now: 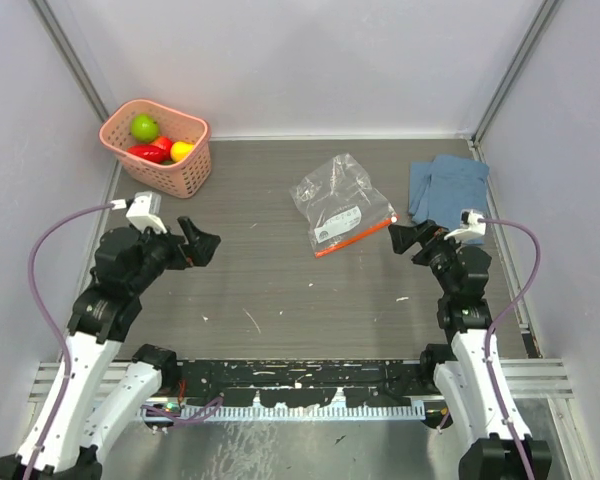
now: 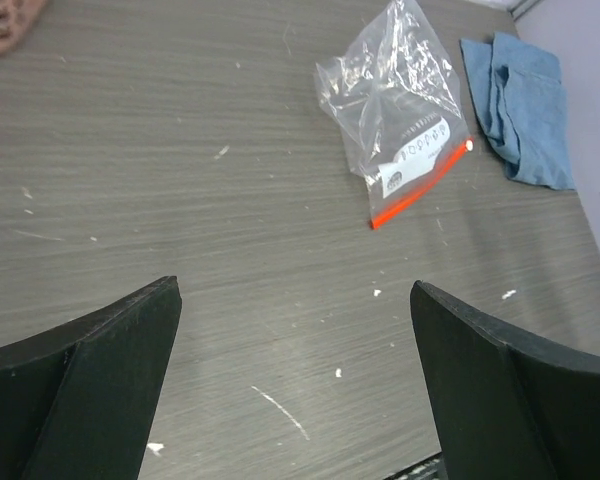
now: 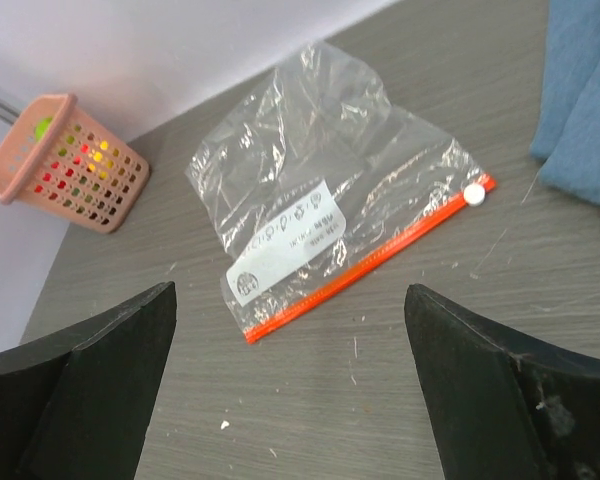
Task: Place the food in the zip-top bag and seal the zipper
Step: Pick up the zipper food storage bag at the center of the board.
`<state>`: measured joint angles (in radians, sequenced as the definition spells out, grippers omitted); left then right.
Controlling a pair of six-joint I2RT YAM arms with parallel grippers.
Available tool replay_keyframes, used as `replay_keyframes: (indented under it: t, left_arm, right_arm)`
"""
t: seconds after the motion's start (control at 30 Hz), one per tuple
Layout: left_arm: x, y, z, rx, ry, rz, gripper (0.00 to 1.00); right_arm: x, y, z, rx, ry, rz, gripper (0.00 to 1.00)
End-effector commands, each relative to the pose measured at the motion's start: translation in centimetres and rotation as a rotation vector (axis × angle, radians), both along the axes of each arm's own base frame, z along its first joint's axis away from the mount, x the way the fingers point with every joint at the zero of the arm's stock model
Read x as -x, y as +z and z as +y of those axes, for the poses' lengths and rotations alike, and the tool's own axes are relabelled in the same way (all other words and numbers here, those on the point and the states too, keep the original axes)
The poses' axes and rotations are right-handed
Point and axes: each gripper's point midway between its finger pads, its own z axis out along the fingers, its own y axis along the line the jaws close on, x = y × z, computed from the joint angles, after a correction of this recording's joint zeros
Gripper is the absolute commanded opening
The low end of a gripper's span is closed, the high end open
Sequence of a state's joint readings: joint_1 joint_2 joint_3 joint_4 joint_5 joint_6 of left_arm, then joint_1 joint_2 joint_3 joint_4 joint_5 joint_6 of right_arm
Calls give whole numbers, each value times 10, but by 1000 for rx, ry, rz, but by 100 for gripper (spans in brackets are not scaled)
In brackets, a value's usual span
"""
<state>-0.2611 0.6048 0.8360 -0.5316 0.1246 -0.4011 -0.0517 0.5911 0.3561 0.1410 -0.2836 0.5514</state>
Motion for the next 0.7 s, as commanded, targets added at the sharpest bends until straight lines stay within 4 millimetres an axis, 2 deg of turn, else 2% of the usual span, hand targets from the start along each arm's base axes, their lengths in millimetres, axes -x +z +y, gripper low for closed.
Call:
replay_keyframes:
  t: [0.0,0.23,0.4,0.67]
  left_arm:
    - [-20,6,-27,163,-49,34,98]
    - [-47,-20,-69,250,-146,108,100]
    - [-59,-44,-105,221,-191,145,100]
    - [-89,-76,-155,204,-210,169,97]
  right_arm:
    - [-6,6,13,-28,59,-51,100]
    - [-16,-23,25,-106,102,4,100]
    - [-26,-45,34,-138,133,63,98]
    - [-30,-66,40,-117,145,86,96]
